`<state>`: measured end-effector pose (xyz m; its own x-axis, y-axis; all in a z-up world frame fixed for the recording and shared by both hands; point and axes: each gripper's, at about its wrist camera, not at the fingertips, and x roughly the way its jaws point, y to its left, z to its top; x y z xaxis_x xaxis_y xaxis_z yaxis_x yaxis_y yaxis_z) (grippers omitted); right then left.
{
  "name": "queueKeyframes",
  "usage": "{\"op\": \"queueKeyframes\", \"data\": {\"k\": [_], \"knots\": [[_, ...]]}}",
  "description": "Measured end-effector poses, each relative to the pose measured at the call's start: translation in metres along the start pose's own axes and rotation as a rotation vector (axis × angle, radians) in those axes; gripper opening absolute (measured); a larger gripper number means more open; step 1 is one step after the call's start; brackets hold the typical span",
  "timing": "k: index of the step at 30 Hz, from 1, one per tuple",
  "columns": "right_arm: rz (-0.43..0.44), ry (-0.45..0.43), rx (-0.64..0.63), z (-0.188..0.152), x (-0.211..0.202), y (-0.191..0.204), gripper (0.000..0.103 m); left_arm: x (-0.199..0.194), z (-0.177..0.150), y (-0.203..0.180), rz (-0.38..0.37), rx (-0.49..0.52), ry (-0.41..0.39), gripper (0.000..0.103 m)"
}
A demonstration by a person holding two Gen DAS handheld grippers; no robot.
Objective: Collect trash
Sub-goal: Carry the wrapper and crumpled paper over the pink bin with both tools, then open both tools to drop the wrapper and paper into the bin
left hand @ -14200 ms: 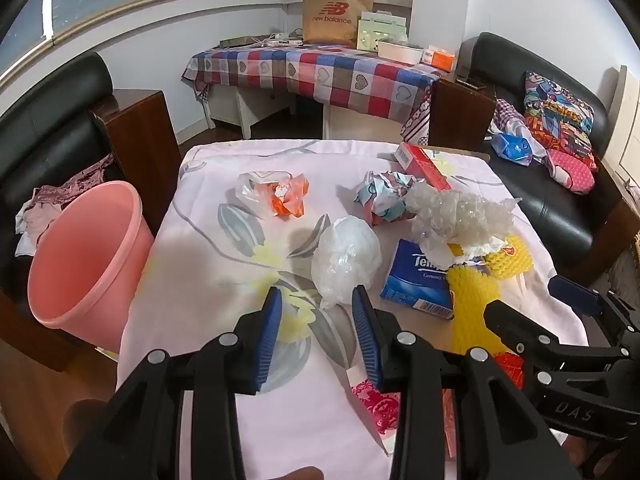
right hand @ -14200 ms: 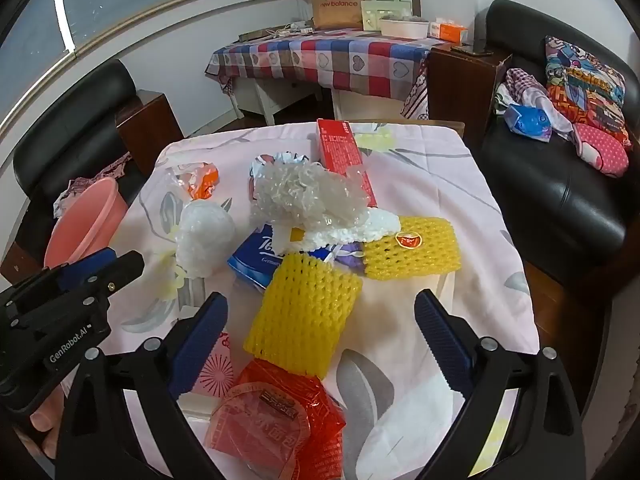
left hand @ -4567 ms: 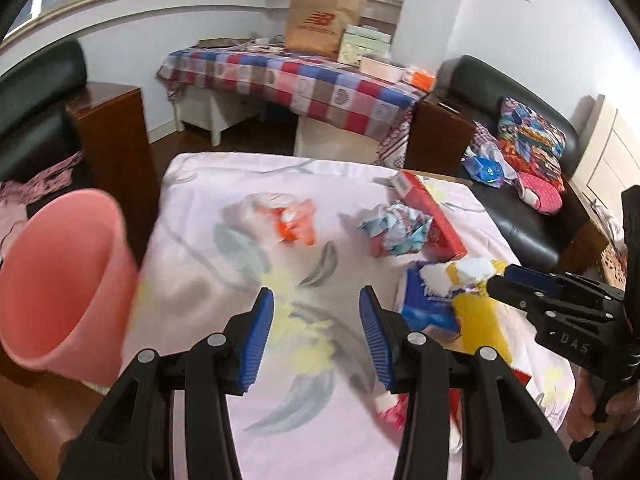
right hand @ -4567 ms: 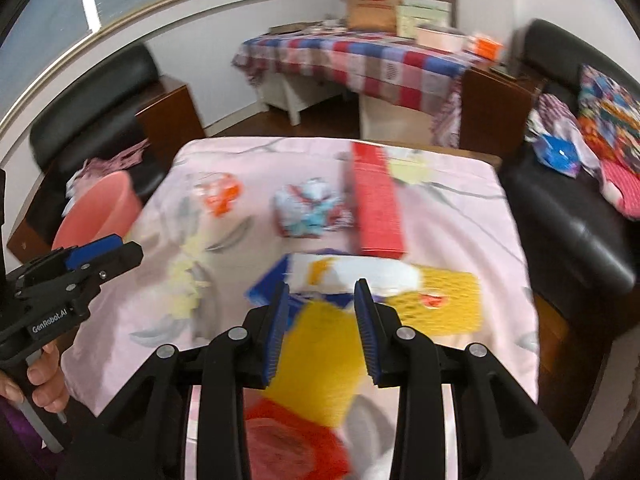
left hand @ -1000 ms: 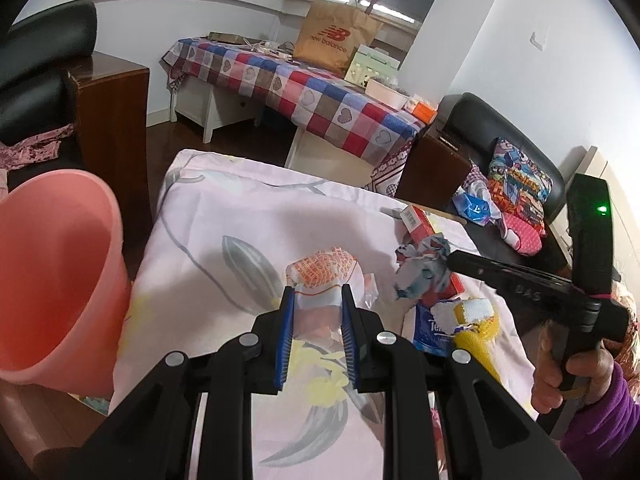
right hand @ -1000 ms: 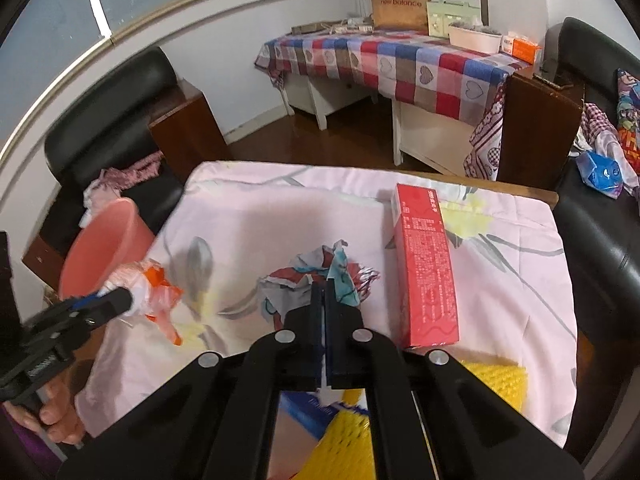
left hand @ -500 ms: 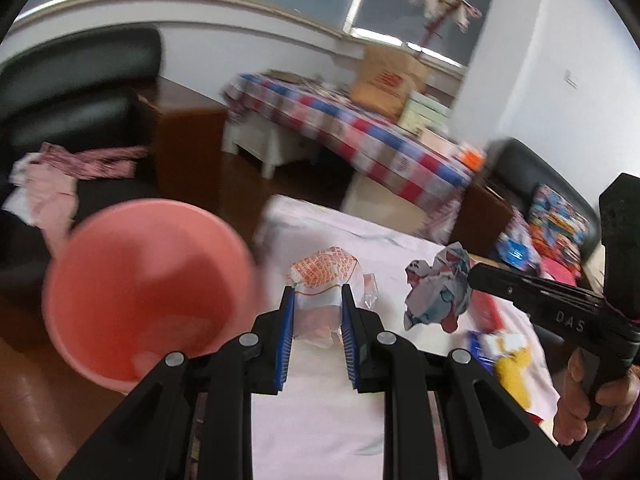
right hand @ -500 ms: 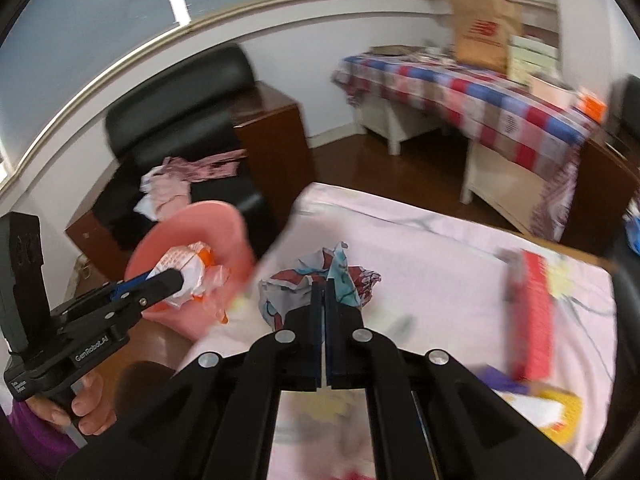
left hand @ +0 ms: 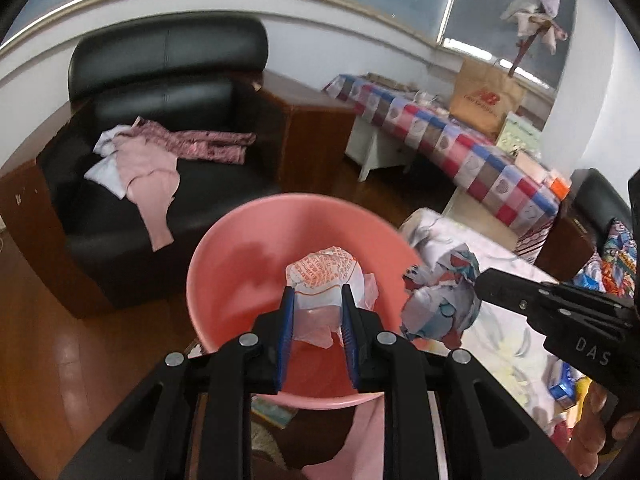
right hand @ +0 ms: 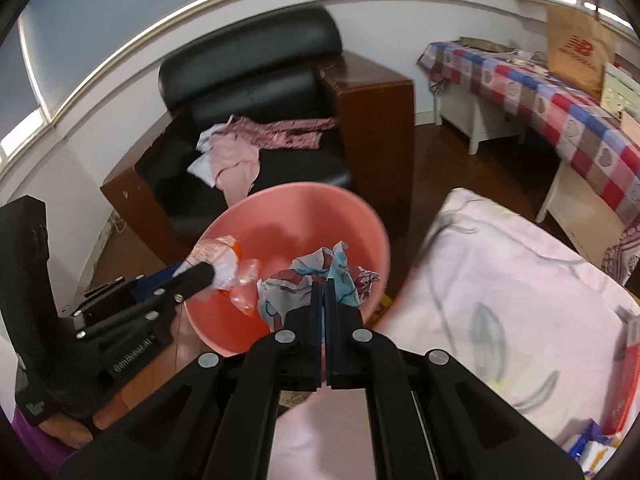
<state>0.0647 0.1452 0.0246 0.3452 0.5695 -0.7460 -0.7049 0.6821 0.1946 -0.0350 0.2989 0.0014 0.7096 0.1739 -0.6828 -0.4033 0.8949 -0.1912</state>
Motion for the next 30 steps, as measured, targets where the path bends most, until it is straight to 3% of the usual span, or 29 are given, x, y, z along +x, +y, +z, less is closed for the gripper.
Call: {"op": "queueKeyframes", "data": {"k": [15, 23, 30], "knots": [[-0.028, 0.126, -0.054, -0.013, 0.055, 0.023, 0.001, 0.039, -0.017, 0.008, 0.040, 0.021, 0.109, 0.025], [-0.031, 0.154, -0.034, -0.016, 0.062, 0.023, 0.002, 0.041, -0.020, 0.009, 0.045, 0.004, 0.120, 0.034], [-0.019, 0.176, -0.012, -0.019, 0.066, 0.019, 0.002, 0.037, -0.018, 0.011, 0.045, -0.010, 0.114, 0.036]]}}
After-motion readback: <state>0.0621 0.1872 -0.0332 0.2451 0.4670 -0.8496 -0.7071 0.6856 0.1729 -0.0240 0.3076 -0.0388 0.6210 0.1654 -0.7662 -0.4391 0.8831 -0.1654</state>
